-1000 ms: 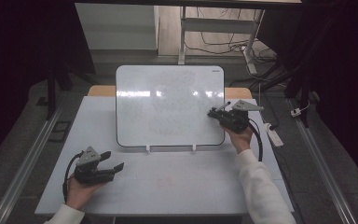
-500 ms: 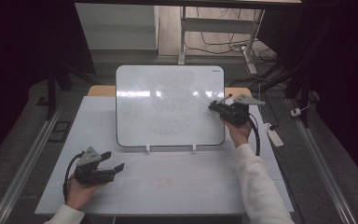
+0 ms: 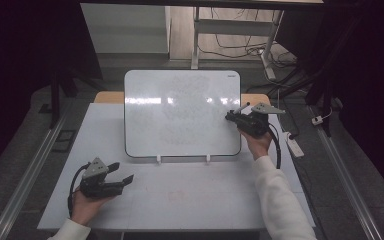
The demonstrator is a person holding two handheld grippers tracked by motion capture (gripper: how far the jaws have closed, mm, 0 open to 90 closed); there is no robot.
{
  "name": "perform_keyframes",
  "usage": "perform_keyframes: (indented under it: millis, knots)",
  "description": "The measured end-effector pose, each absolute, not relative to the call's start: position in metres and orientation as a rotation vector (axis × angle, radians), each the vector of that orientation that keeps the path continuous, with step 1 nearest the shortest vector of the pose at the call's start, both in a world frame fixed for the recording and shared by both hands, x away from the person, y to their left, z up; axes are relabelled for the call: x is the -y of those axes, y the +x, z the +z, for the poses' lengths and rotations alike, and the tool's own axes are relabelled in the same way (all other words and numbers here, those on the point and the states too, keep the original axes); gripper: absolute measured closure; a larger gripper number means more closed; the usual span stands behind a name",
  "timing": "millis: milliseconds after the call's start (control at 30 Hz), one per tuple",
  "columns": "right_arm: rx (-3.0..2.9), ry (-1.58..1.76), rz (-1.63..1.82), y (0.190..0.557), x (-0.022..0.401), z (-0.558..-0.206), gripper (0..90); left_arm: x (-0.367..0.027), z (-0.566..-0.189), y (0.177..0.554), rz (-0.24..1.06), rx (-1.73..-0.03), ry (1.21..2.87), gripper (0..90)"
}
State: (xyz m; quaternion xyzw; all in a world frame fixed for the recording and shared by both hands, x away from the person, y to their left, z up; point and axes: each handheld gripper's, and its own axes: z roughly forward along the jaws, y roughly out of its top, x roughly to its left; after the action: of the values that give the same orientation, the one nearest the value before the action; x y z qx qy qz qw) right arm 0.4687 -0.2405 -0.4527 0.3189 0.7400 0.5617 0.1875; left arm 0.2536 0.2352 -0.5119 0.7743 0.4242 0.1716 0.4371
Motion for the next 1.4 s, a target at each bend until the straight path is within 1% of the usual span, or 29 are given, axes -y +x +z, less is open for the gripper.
perform_keyframes:
  millis: [133, 333, 433, 500, 733, 900, 1200, 1400]
  knots:
    - [-2.206, 0.822, 1.56, 0.459, 0.228, -0.463, 78.0, -0.235, -0.513, 0.256, 0.421, -1.059, 1.93, 27.9]
    - [-2.2, 0.848, 1.563, 0.45, 0.233, -0.46, 78.0, -0.236, -0.512, 0.253, 0.43, -1.056, 1.918, 27.9]
    - [-2.236, 0.798, 1.586, 0.431, 0.228, -0.456, 78.0, -0.236, -0.512, 0.255, 0.424, -1.059, 1.918, 28.0]
    - [-2.245, 0.791, 1.587, 0.427, 0.227, -0.455, 78.0, -0.235, -0.512, 0.255, 0.426, -1.057, 1.92, 28.0]
    - [-2.354, 0.763, 1.595, 0.394, 0.219, -0.458, 77.9, -0.232, -0.507, 0.252, 0.442, -1.029, 1.903, 28.0]
    - [-2.427, 0.731, 1.575, 0.378, 0.215, -0.462, 77.9, -0.229, -0.506, 0.252, 0.445, -1.019, 1.901, 28.0]
    - [-2.484, 0.705, 1.556, 0.366, 0.212, -0.466, 77.8, -0.222, -0.499, 0.255, 0.464, -0.991, 1.895, 28.0]
    - [-2.536, 0.696, 1.538, 0.363, 0.207, -0.47, 77.9, -0.206, -0.48, 0.263, 0.47, -0.921, 1.885, 27.9]
